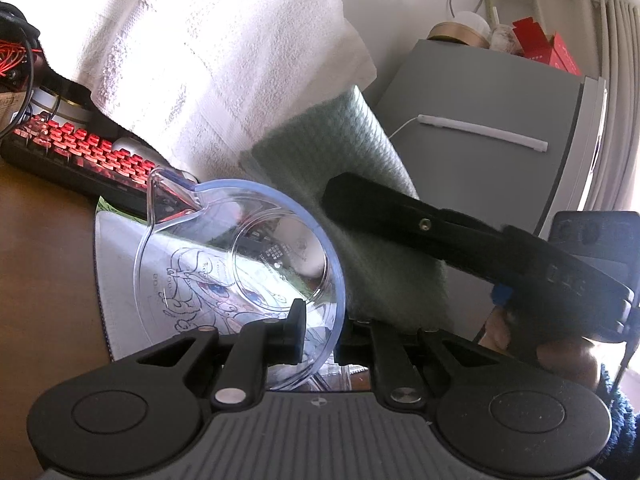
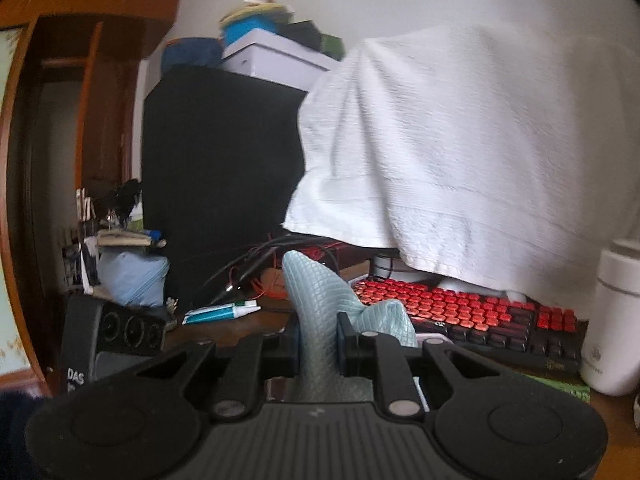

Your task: Clean container

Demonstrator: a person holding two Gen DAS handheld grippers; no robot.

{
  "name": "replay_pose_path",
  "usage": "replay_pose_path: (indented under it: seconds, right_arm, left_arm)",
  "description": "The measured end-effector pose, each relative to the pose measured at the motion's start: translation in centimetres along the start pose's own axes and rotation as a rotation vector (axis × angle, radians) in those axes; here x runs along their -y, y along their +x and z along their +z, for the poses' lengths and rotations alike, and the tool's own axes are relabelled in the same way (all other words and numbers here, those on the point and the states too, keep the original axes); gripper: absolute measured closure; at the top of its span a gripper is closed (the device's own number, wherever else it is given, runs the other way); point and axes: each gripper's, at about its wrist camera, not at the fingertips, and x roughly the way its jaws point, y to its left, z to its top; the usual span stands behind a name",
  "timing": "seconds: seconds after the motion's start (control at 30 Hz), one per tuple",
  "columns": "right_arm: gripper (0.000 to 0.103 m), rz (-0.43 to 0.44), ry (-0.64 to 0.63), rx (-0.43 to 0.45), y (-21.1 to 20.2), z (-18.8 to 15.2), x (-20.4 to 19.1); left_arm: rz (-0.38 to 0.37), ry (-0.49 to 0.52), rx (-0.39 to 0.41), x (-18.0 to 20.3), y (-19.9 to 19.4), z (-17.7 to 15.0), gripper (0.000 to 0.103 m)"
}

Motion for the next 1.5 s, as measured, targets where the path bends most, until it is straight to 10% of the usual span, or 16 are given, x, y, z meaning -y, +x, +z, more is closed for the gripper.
replay_pose_path:
  seconds: [0.53,1.1,1.5]
  right_arm:
    - [0.086,-0.184,0.074,0.005,-0.2,-0.3,4.4]
    - [0.087,-0.015,-0.064,0.003,-0.2,0.0,-0.6]
    - [0.087,-0.151,0.070,0.006,-0.1,0.1,3.6]
  left_arm:
    - [0.003,0.010,-0.001,0.1,0.0,0.0,0.090]
    - [0.015,0.017,-0.008,0.2,0.1,0.0,0.089]
    - [0.015,0.010,-0.009,0.2,0.1,-0.1,0.089]
